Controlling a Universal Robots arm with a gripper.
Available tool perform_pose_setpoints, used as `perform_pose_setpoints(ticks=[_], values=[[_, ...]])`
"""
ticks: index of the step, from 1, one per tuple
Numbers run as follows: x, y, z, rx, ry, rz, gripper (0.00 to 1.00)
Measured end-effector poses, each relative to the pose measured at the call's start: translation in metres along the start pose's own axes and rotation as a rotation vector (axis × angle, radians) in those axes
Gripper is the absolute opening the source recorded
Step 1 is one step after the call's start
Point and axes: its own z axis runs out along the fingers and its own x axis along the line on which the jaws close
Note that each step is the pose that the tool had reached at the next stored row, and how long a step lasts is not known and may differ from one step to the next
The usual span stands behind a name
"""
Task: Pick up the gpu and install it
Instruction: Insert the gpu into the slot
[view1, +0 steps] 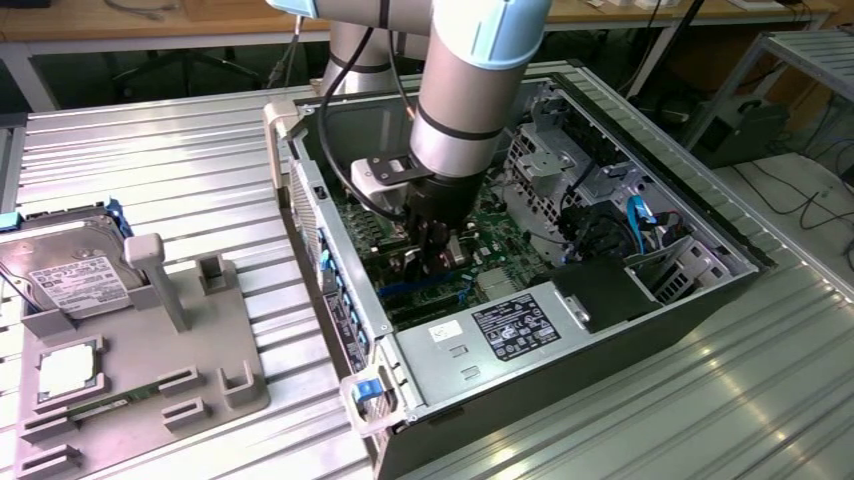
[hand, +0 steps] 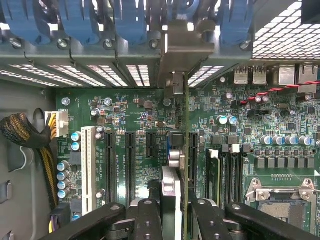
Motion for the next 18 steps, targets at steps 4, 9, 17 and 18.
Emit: perform_pose_setpoints(ticks=[4,9,17,18], values=[[0.0002,-0.0001,0.0001,0.0002,-0.0001,0.001,0.29],[0.0003,-0.0001,0.0016,0.0002,-0.0001,0.001,0.29],[0.0003,-0.0002,0.0047,-0.0001,0.0004,0.001,0.29],[0.0003,-0.0002,0.0047,-0.0001,0.0003,0.001,0.29]])
